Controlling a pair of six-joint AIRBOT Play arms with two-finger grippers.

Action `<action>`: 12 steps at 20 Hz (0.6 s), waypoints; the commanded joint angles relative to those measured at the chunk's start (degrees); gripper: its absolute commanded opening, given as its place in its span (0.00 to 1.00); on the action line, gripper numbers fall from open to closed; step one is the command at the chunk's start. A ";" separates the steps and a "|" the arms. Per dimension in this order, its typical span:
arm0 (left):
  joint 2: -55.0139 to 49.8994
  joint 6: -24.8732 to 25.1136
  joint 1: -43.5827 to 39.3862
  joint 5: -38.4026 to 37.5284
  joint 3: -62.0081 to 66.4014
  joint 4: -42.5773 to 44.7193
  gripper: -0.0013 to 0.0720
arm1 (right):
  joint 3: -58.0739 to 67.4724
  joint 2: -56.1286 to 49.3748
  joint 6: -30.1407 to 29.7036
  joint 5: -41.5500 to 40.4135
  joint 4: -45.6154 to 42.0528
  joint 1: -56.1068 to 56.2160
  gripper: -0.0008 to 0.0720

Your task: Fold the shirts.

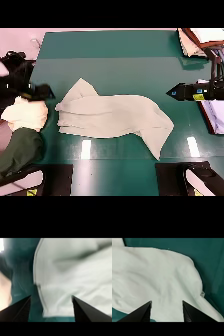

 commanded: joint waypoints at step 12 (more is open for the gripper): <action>11.47 5.38 -0.85 14.73 -32.89 -10.80 0.82 | -0.02 0.72 -0.17 0.55 0.22 -0.04 0.61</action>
